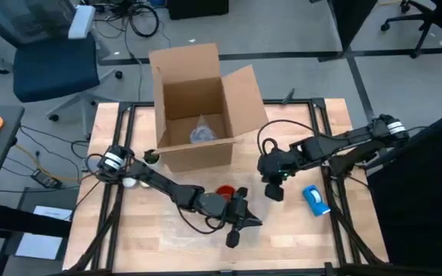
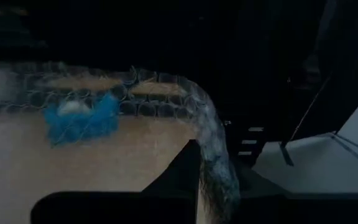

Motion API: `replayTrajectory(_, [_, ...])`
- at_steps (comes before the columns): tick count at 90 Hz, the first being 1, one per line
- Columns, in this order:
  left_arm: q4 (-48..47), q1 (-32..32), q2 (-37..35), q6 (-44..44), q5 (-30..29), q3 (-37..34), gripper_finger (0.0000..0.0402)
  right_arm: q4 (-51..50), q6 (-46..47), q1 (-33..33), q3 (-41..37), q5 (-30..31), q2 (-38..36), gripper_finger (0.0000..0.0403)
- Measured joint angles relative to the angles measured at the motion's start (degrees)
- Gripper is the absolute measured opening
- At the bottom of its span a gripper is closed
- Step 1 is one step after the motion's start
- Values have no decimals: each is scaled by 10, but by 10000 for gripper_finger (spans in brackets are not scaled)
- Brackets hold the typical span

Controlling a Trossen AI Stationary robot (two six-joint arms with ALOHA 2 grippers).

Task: Wrap mug
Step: Wrap the black mug with bubble wrap

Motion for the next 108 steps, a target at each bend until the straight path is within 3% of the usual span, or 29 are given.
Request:
replayTrajectory(20, [8, 7, 7, -9, 3, 0, 0, 28, -105, -22, 0, -23, 35, 0])
replayTrajectory(49, [4, 3, 7, -21, 58, 9, 0, -42, -175, -31, 0, -331, 114, 0])
replayTrajectory(53, [2, 4, 7, -24, 62, 8, 0, -41, -182, -34, 0, -329, 115, 0])
replayTrajectory(63, [-7, 4, 7, -26, 70, 8, 0, -7, -199, -39, 0, -235, 112, 0])
replayTrajectory(68, [-13, 5, 7, -26, 71, 8, 0, 27, -211, -40, 0, -221, 111, 0])
replayTrajectory(82, [-26, 6, 7, -29, 72, 8, 0, 119, -251, -36, 0, -301, 120, 0])
replayTrajectory(108, [-17, 5, 8, -67, 107, 9, 0, 73, -294, -36, 1, -351, 184, 0])
